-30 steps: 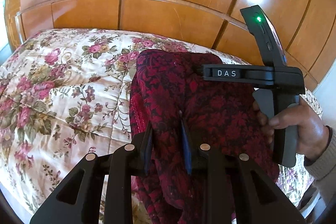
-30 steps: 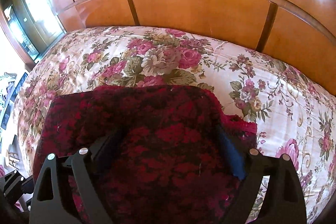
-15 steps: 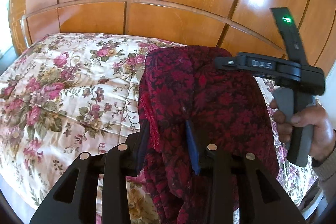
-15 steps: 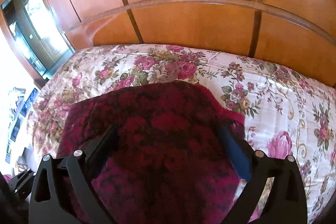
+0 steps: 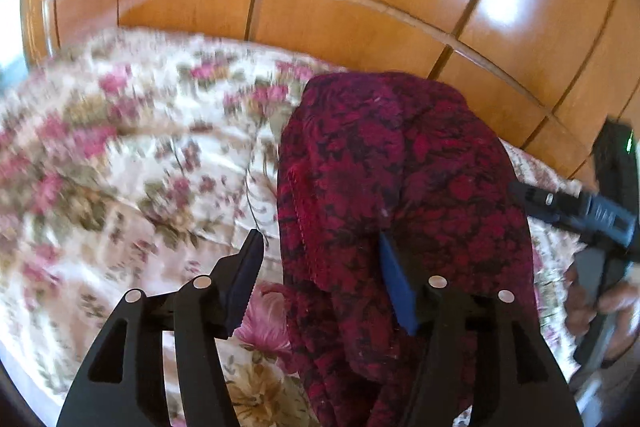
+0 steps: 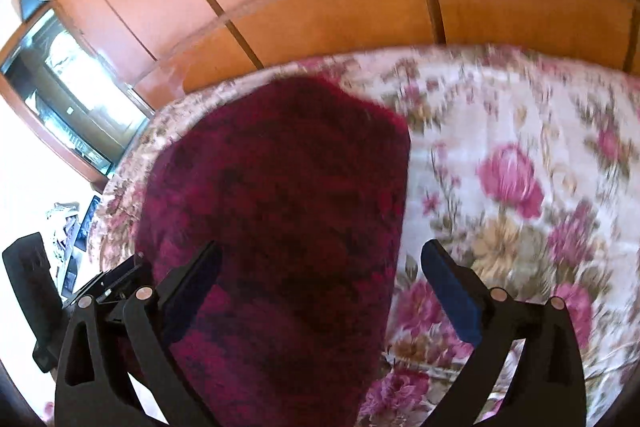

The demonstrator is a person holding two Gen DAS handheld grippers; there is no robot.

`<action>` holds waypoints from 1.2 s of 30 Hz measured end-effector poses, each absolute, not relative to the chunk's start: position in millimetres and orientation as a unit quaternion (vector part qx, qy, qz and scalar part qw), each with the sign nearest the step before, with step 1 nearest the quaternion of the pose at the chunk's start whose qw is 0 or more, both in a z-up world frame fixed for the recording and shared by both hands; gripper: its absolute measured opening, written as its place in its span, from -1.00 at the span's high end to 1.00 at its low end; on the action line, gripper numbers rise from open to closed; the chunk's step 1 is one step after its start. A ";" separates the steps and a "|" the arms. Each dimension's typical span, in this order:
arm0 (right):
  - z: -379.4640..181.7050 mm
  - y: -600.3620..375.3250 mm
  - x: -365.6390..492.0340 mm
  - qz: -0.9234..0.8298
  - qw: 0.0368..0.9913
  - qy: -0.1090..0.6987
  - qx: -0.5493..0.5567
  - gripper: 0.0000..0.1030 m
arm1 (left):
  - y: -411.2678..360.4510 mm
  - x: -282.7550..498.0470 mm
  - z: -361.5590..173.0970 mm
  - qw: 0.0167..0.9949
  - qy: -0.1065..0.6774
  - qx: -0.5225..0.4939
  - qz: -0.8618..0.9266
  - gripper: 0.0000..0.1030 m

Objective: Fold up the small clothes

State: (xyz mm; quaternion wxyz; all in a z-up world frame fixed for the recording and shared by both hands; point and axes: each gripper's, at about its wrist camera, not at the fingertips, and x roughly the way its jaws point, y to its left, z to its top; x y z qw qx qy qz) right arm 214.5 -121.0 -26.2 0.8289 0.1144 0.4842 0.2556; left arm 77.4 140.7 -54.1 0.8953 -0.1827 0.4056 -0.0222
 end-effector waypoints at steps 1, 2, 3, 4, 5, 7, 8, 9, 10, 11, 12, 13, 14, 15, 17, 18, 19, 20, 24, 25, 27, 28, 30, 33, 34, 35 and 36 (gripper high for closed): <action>-32.2 -120.6 215.8 0.259 0.825 0.486 0.126 -0.95 | 146.2 78.4 -59.0 0.890 0.406 -0.204 -0.031 -0.12; -40.3 -120.1 218.6 0.266 0.816 0.492 0.144 -0.96 | 152.0 79.7 -64.2 0.885 0.408 -0.220 -0.038 -0.12; -47.8 -120.8 222.0 0.275 0.805 0.499 0.165 -0.96 | 157.5 81.2 -70.1 0.880 0.411 -0.235 -0.048 -0.12; -55.6 -123.9 225.5 0.284 0.789 0.508 0.195 -0.96 | 166.3 82.3 -78.6 0.868 0.414 -0.265 -0.064 -0.12; -59.4 -127.2 227.0 0.290 0.779 0.512 0.214 -0.96 | 172.7 82.5 -83.9 0.858 0.414 -0.292 -0.080 -0.15; -61.5 -133.1 226.6 0.304 0.767 0.514 0.233 -0.96 | 181.4 82.7 -91.7 0.846 0.415 -0.321 -0.090 -0.36; -60.6 -136.6 224.2 0.312 0.763 0.515 0.234 -0.96 | 183.2 82.7 -94.3 0.841 0.415 -0.332 -0.103 -0.36; -60.2 -139.5 221.8 0.317 0.759 0.517 0.235 -0.96 | 184.0 82.7 -95.9 0.837 0.414 -0.339 -0.116 -0.36; -60.6 -143.5 218.5 0.325 0.754 0.520 0.236 -0.96 | 184.1 83.1 -97.2 0.832 0.413 -0.347 -0.127 -0.37; -62.7 -148.4 213.3 0.340 0.745 0.522 0.236 -0.96 | 184.3 83.5 -98.4 0.830 0.413 -0.351 -0.134 -0.37; -66.1 -150.3 208.4 0.355 0.737 0.525 0.232 -0.96 | 185.3 84.3 -99.9 0.827 0.412 -0.356 -0.139 -0.36; -71.8 -151.9 203.8 0.370 0.726 0.530 0.235 -0.96 | 186.3 85.2 -103.2 0.824 0.411 -0.363 -0.147 -0.36; -76.6 -152.2 201.9 0.377 0.717 0.534 0.242 -0.96 | 187.3 86.6 -104.8 0.820 0.409 -0.368 -0.156 -0.37; -80.8 -153.2 200.6 0.382 0.710 0.535 0.251 -0.96 | 188.5 87.2 -107.3 0.817 0.407 -0.375 -0.164 -0.37; -85.7 -149.6 202.1 0.396 0.704 0.528 0.262 -0.96 | 191.0 88.0 -114.1 0.809 0.401 -0.390 -0.179 -0.34; -86.6 -144.9 205.5 0.403 0.700 0.527 0.263 -0.96 | 192.8 88.4 -118.0 0.803 0.396 -0.403 -0.189 -0.30; -87.4 -139.1 209.2 0.411 0.695 0.528 0.262 -0.97 | 194.6 88.7 -120.3 0.800 0.395 -0.409 -0.192 -0.27; -88.6 -130.2 214.6 0.423 0.687 0.530 0.260 -0.97 | 196.3 88.6 -122.4 0.798 0.392 -0.414 -0.196 -0.25; -89.0 -106.3 230.5 0.431 0.677 0.542 0.251 -0.97 | 201.9 87.8 -127.5 0.786 0.382 -0.438 -0.210 -0.01; -84.0 -104.3 229.1 0.430 0.683 0.538 0.244 -0.91 | 201.9 86.3 -126.9 0.786 0.378 -0.441 -0.213 0.08; -68.0 -107.9 219.3 0.428 0.698 0.520 0.245 -0.60 | 201.6 81.2 -124.8 0.784 0.366 -0.448 -0.225 0.18; -58.6 -111.1 213.8 0.429 0.703 0.510 0.248 -0.48 | 200.0 78.5 -122.4 0.782 0.360 -0.452 -0.233 0.21; -37.7 -118.9 198.6 0.436 0.717 0.488 0.242 -0.44 | 192.4 72.6 -112.4 0.780 0.346 -0.455 -0.256 0.23; -7.5 -147.5 179.4 0.440 0.734 0.457 0.242 -0.42 | 167.0 78.4 -95.2 0.779 0.347 -0.437 -0.286 0.23; -0.4 -157.4 175.9 0.437 0.741 0.449 0.241 -0.42 | 150.8 84.3 -86.1 0.778 0.348 -0.426 -0.303 0.23; 11.4 -177.3 170.8 0.427 0.754 0.437 0.242 -0.42 | 136.0 89.1 -78.3 0.776 0.350 -0.417 -0.318 0.23; 19.9 -194.5 167.2 0.419 0.763 0.428 0.244 -0.42 | 118.9 96.7 -70.3 0.774 0.351 -0.408 -0.335 0.23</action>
